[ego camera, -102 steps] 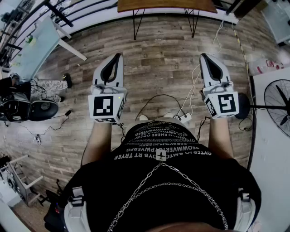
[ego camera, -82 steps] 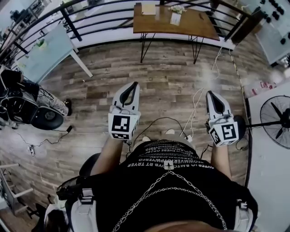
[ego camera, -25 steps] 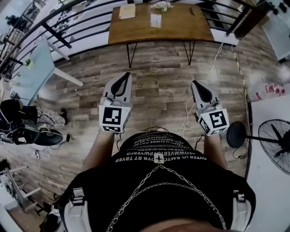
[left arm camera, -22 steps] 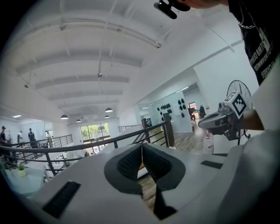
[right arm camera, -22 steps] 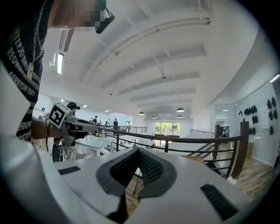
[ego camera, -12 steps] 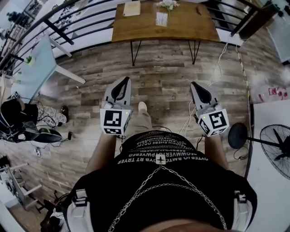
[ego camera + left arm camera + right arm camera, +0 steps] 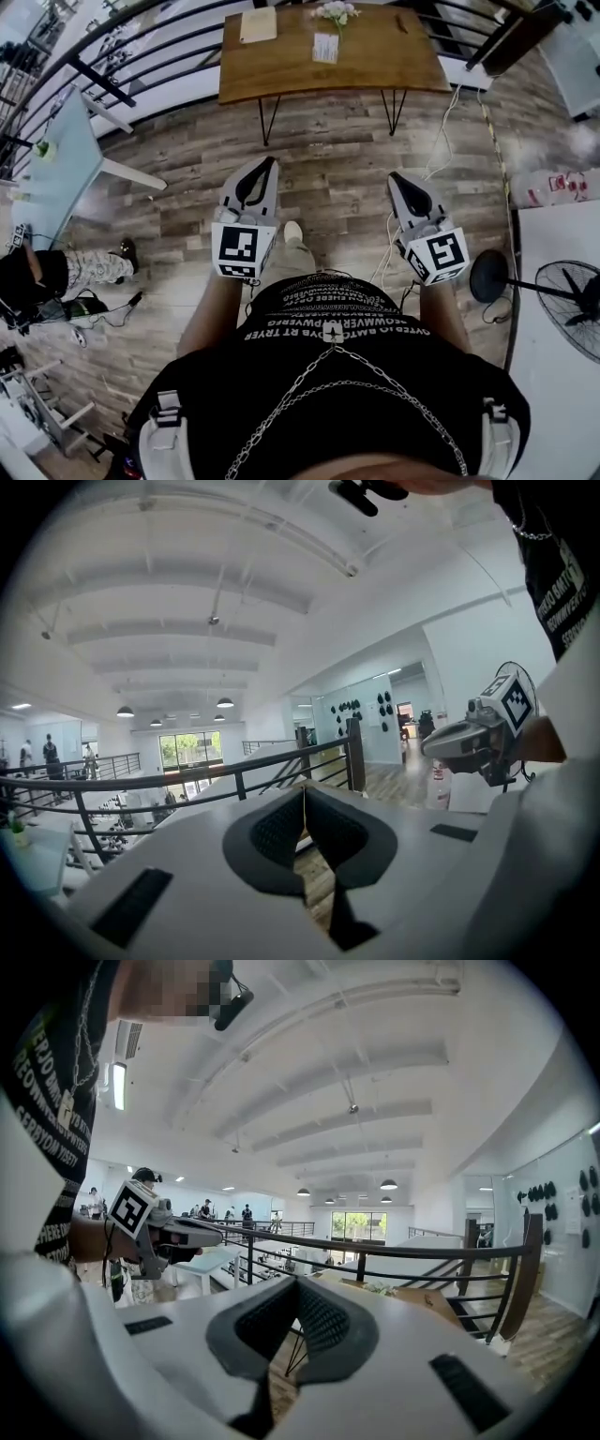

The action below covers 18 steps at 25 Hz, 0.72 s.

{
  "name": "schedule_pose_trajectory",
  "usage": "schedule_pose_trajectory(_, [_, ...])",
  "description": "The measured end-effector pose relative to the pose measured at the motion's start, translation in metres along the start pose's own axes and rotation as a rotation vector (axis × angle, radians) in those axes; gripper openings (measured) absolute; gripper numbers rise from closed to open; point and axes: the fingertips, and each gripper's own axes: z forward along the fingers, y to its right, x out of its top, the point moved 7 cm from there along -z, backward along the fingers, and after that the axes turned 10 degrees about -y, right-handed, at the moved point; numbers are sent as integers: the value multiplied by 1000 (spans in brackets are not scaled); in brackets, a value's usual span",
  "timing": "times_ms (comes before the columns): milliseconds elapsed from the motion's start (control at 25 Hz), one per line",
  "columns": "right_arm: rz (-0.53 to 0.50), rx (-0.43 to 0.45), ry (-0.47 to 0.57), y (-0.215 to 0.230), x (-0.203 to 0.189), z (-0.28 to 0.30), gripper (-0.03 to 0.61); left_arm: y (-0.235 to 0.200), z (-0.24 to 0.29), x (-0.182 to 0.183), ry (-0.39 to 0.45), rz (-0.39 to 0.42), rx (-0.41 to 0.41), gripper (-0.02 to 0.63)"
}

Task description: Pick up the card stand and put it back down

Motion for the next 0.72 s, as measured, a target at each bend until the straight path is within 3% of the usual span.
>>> schedule_pose_trajectory(720, [4, -53, -21, 34, 35, 101, 11, -78, 92, 11, -10, 0, -76, 29])
